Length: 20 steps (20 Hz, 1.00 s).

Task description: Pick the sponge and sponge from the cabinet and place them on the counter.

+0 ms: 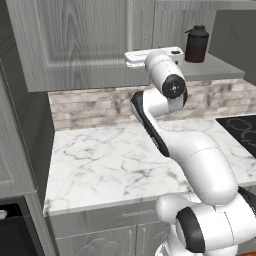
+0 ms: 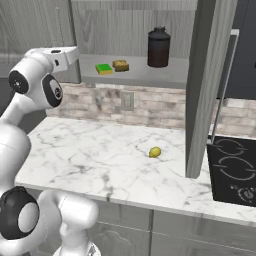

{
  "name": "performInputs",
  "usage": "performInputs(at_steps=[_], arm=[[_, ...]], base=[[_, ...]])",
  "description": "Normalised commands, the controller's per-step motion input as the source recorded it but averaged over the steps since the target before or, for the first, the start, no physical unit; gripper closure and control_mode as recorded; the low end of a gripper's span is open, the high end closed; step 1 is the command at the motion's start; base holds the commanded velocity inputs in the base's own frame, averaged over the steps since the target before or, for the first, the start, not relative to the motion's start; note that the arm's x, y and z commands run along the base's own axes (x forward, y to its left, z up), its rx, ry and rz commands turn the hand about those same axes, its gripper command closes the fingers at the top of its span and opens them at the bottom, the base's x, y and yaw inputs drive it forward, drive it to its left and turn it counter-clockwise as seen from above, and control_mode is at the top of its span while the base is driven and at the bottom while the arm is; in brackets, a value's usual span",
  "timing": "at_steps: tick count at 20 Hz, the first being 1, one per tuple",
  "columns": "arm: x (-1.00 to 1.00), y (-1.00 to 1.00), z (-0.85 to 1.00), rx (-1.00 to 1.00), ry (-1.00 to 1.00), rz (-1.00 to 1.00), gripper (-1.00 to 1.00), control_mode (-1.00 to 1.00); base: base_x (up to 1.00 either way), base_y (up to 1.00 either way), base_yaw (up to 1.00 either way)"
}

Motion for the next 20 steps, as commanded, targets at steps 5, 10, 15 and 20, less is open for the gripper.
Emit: performInputs(at_steps=[5,10,15,20], arm=[[0.68,0.14,0.0,0.02,0.05,-0.03,-1.0,-1.0],[0.7,0.13,-0.04,0.02,0.07,-0.03,-1.0,-1.0],[0.67,0.1,-0.06,0.02,0.08,-0.04,-1.0,-1.0],[0.59,0.09,-0.07,0.0,0.1,-0.03,1.0,-1.0]], base=[[0.0,0.0,0.0],[0.0,0.0,0.0],[0.0,0.0,0.0],[0.0,0.0,0.0]])
